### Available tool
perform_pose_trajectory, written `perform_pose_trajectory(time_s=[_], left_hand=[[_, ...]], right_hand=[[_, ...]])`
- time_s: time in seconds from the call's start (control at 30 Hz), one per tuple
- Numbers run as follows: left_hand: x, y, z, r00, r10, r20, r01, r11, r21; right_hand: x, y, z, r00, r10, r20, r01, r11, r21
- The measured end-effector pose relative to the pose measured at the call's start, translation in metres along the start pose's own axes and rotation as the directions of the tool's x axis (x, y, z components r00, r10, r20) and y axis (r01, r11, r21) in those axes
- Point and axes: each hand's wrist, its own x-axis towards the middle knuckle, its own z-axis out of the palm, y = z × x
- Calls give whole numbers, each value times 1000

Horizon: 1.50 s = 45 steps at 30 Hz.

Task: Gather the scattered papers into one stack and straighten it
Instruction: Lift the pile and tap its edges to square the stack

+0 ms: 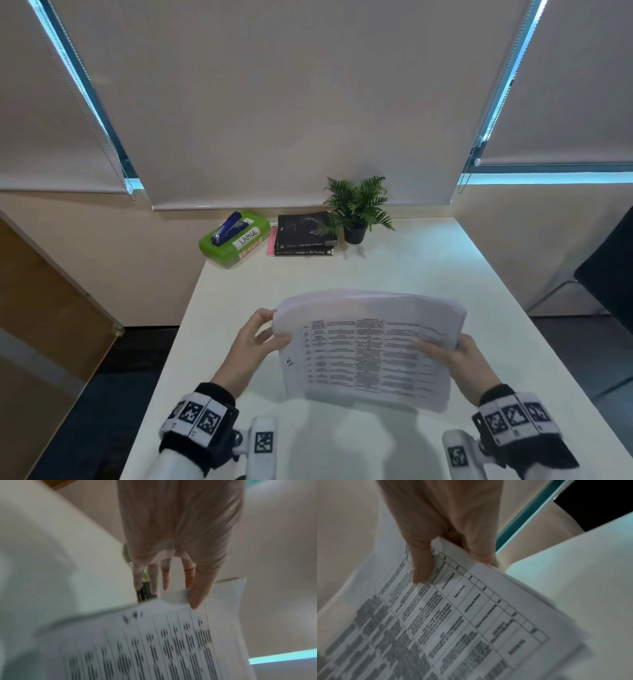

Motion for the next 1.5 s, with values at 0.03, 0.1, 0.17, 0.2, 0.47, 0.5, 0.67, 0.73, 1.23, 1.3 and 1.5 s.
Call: perform_pose_trajectory(time_s=[0.03,0.1,0.17,0.2,0.47,0.5,0.67,0.73,1.23,1.3,1.5], left_hand=[[-1,0,6,1000,-20,0,20,998,-55],[-3,2,20,998,-27,-52,21,995,-99],[-4,4,30,990,42,-135,-57,992,-108],[-5,4,32,984,79,-162,-97,990,-104],[-7,-27,28,986,2,-167,-18,996,-93],[-5,-30,30,986,-5,-165,-11,995,-95],[4,-24,43,977,27,-213,-54,991,-123],[4,-18,44,973,34,-229,-66,989,-134],[2,-32,40,961,-16,-277,-31,986,-165],[1,-28,38,959,33,-280,-72,989,-132],[1,-14,52,905,118,-408,-190,972,-139]], right_hand=[[-1,6,3,1000,-3,7,3,999,34],[-2,15,9,1000,-21,-14,22,995,95],[-2,17,13,998,-55,-36,59,989,132],[-2,16,15,997,-73,-40,78,988,137],[3,33,12,995,-100,31,95,987,133],[4,36,14,994,-107,-1,106,984,142],[10,29,21,986,-143,-83,153,980,130],[11,22,16,984,-158,-77,167,977,131],[10,25,23,986,-151,-78,161,975,152],[8,22,25,971,-196,-135,205,977,57],[6,21,28,795,-604,-54,468,668,-578]])
